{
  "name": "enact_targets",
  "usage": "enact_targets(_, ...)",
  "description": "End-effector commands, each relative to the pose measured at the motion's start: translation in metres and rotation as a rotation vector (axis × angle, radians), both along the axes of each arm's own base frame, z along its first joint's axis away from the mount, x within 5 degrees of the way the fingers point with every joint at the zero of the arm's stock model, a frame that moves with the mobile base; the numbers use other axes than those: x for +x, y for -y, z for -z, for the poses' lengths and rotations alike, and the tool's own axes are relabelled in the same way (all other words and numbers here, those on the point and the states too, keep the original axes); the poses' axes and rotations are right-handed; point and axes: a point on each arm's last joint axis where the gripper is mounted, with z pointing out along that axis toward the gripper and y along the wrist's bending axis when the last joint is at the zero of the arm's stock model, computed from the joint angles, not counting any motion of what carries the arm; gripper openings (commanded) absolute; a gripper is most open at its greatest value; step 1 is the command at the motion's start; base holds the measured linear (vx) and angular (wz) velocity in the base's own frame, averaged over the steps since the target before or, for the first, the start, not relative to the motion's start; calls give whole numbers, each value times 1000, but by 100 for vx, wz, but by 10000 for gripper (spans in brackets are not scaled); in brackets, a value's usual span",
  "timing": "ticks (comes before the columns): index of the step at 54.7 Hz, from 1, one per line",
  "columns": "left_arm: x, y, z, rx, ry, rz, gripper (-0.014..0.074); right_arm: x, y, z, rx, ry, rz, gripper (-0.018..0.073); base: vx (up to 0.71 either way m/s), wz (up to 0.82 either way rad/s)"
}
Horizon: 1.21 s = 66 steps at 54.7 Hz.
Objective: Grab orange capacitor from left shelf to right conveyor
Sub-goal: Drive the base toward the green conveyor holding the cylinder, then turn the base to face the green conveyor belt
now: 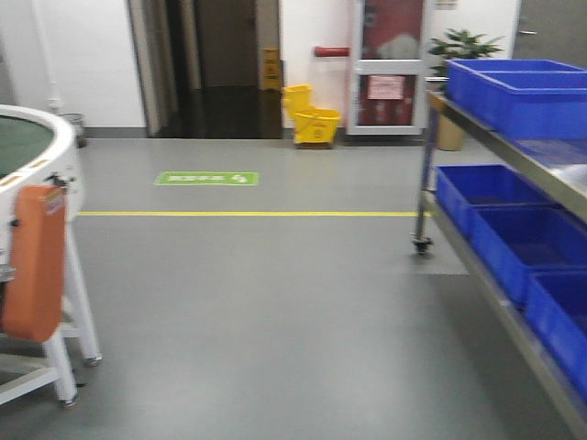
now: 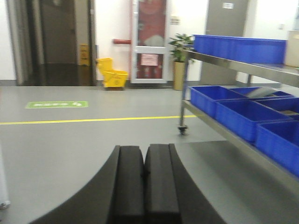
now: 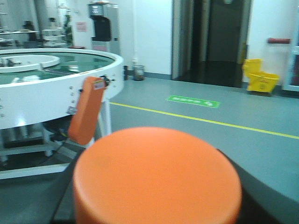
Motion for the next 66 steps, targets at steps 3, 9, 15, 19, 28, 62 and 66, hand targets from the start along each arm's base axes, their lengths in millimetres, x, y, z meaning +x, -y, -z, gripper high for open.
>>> enact_targets(3,-3,-1,-18,-37,109,5,-6,-1,0,-16,33,100,-8,-7,18,58)
enact_targets(9,-3,-1,-18,-37,109,5,-6,-1,0,-16,33,100,-8,-7,19,56)
enact_targets(15,-3,-1,-18,-37,109,5,-6,-1,0,-16,33,100,-8,-7,21,51)
enact_targets(19,-3,-1,-18,-37,109,5,-6,-1,0,-16,33,100,-8,-7,22,44)
enact_targets(28,-3,-1,-18,-37,109,5,-6,-1,0,-16,33,100,-8,-7,25,36)
enact_targets(62,-3,-1,-18,-37,109,5,-6,-1,0,-16,33,101,-8,-7,36,11)
enact_targets(66,-3,-1,-18,-37,109,5,-6,-1,0,-16,33,101,-8,-7,43,11)
